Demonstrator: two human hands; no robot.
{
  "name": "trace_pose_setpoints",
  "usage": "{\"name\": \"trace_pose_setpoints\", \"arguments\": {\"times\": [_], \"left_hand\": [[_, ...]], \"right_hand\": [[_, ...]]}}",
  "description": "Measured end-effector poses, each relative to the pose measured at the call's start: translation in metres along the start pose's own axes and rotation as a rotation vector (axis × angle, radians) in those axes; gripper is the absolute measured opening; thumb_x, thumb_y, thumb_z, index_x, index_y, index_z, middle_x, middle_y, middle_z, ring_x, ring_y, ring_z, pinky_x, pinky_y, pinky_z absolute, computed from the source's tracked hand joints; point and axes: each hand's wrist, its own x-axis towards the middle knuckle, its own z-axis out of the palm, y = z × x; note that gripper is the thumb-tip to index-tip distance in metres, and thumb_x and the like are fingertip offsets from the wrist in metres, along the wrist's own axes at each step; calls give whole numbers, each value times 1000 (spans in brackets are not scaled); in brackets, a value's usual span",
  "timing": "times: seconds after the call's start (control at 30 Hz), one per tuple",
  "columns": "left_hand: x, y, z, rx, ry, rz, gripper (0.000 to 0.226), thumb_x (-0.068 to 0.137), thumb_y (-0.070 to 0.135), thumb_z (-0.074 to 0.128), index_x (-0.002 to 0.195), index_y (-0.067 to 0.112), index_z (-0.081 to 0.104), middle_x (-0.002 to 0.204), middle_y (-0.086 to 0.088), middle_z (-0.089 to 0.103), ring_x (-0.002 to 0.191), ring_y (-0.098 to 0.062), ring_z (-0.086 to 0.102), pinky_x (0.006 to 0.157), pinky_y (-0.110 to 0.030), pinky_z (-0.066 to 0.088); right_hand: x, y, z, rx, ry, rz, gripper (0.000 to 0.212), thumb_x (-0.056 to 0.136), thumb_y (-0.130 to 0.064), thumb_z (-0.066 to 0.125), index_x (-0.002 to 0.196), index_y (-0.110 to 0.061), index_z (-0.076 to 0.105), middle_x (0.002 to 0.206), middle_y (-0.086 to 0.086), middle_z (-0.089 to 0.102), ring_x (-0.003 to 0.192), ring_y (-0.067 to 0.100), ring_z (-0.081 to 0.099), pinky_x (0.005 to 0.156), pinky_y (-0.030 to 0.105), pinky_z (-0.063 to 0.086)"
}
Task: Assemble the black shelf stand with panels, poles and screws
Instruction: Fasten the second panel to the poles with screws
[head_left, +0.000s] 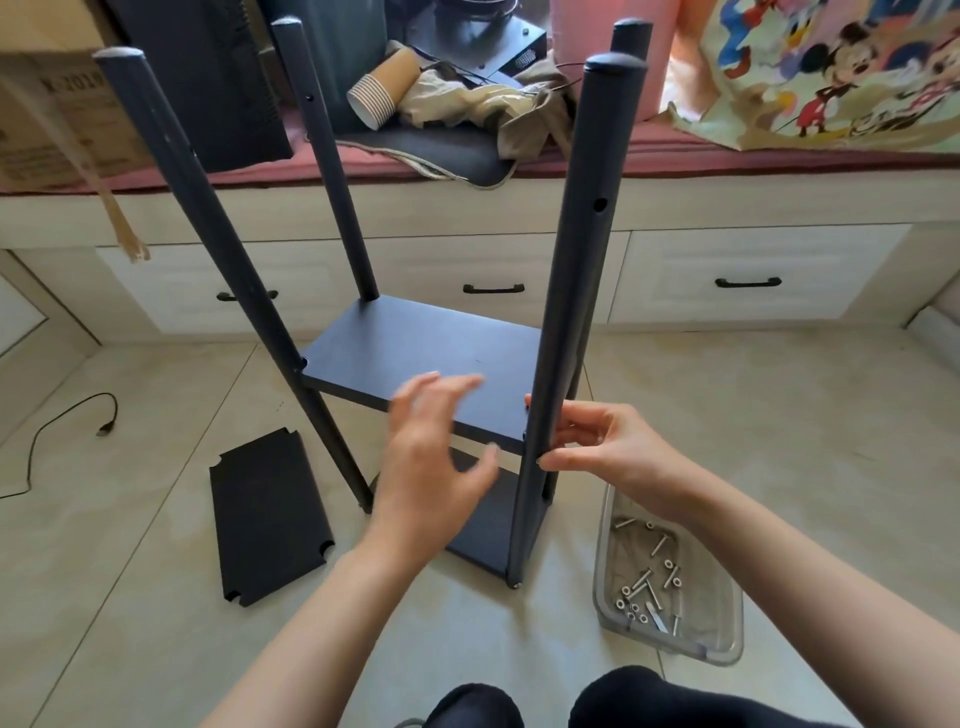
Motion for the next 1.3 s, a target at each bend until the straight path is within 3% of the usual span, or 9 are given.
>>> {"name": "trace_pose_setpoints", "arguments": {"times": [0.07,0.13,0.5,0.67,0.8,0.93,1.03,1.17,1.3], "left_hand": [[4,-3,7,93,-294,158,60,82,31,68,140,23,54,144,14,50,151,-14,21,125,-36,13],[9,-4,12,105,-371,204,59,82,33,75,137,24,57,147,12,50,153,-14,20,126,-42,6],[25,-7,22,30,-307,182,40,73,36,87,105,15,74,126,2,64,122,-19,58,121,-40,16],[25,-4,22,-34,-302,142,33,76,31,86,103,17,74,128,7,63,122,-14,56,122,-36,11],[19,-2,23,-26,-295,135,40,80,30,83,116,21,70,137,12,60,134,-9,49,125,-36,13],[13,-2,25,3,-283,105,47,84,32,79,127,23,65,139,4,61,137,-15,48,123,-30,19],[12,-3,26,5,-298,81,49,83,41,73,128,23,65,140,2,60,136,-17,49,122,-35,26],[11,-6,28,2,-322,49,53,83,46,68,132,25,63,144,1,57,140,-17,45,123,-39,25],[11,-8,28,8,-322,53,51,83,46,67,130,25,64,144,-1,56,141,-16,44,124,-39,22]], "right_hand": [[0,0,-1,1,-16,-22,53,77,9,74,123,-17,68,111,19,71,98,27,63,95,33,54],[0,-1,-2,6,-30,-32,53,78,10,73,124,-16,68,113,16,72,104,34,65,95,33,54],[0,-6,-3,-8,-62,-6,53,80,11,69,123,-19,69,110,6,74,106,20,69,91,23,52],[-1,-9,-5,6,-96,9,52,85,12,63,121,-24,70,115,6,73,109,18,68,93,24,50],[-2,-13,-14,145,-205,81,63,89,19,47,138,-19,55,126,13,67,120,26,63,100,32,50],[5,-5,-18,277,-70,148,73,80,6,54,142,-29,35,120,27,66,114,39,64,104,48,48],[15,-3,-8,307,118,190,60,96,-8,59,143,-24,25,96,24,72,87,33,71,82,43,59],[27,-12,-5,261,158,345,48,99,-43,53,127,-3,54,93,19,74,85,32,73,70,38,59],[38,-19,4,402,154,313,36,101,-34,53,101,0,66,85,13,75,79,26,74,68,39,59]]}}
